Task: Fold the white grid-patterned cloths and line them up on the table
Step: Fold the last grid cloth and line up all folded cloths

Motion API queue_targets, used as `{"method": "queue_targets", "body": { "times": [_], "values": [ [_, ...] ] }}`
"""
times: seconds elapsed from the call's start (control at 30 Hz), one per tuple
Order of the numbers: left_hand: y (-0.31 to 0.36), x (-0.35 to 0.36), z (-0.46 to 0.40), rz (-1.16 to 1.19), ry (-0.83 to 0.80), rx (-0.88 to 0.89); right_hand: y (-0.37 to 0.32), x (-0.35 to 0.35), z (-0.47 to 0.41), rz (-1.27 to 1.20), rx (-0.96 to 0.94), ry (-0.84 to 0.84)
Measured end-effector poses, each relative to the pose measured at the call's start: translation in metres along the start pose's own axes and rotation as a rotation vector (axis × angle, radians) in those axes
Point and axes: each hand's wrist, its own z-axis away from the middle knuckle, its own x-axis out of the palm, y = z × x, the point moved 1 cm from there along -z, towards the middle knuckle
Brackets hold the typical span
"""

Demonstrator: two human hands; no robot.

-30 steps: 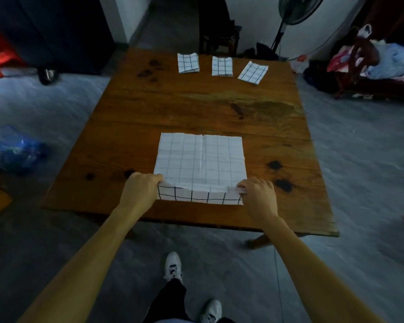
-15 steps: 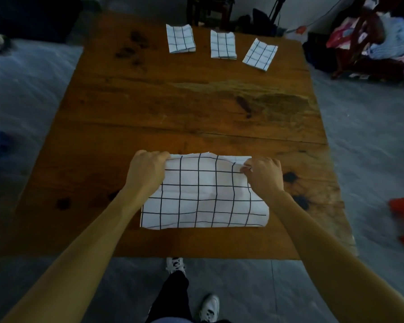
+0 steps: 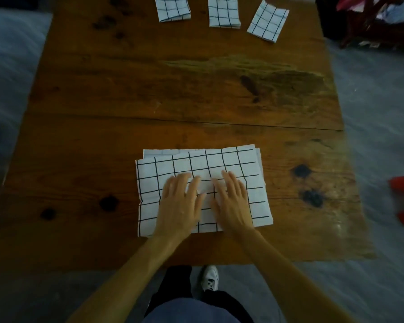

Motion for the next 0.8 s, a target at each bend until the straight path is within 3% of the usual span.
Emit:
{"method": "queue_targets", "body": {
  "times": [0.17,0.3,0.47,0.6,0.8],
  "values": [
    [0.002,0.026,0.036,-0.182,-0.228,-0.043,0.014,0.016,0.007,-0.040,0.068,-0.060],
    [-0.019,0.041,0.045,-0.265,-0.317,-0.124,0.022,0.023,0.016,0.016,0.129,-0.096],
    [-0.024,0.049,0.054,-0.248,-0.301,-0.156,0.019,0.023,0.016,0.014,0.130,-0.049],
    [-0.032,0.054,0.055,-0.263,-0.300,-0.147,0.015,0.026,0.014,0.057,-0.023,-0.054],
    [-0.053,0.049,0.065,-0.241,-0.255,-0.221,0.030,0.027,0.017,0.035,0.037,-0.067]
  ]
}}
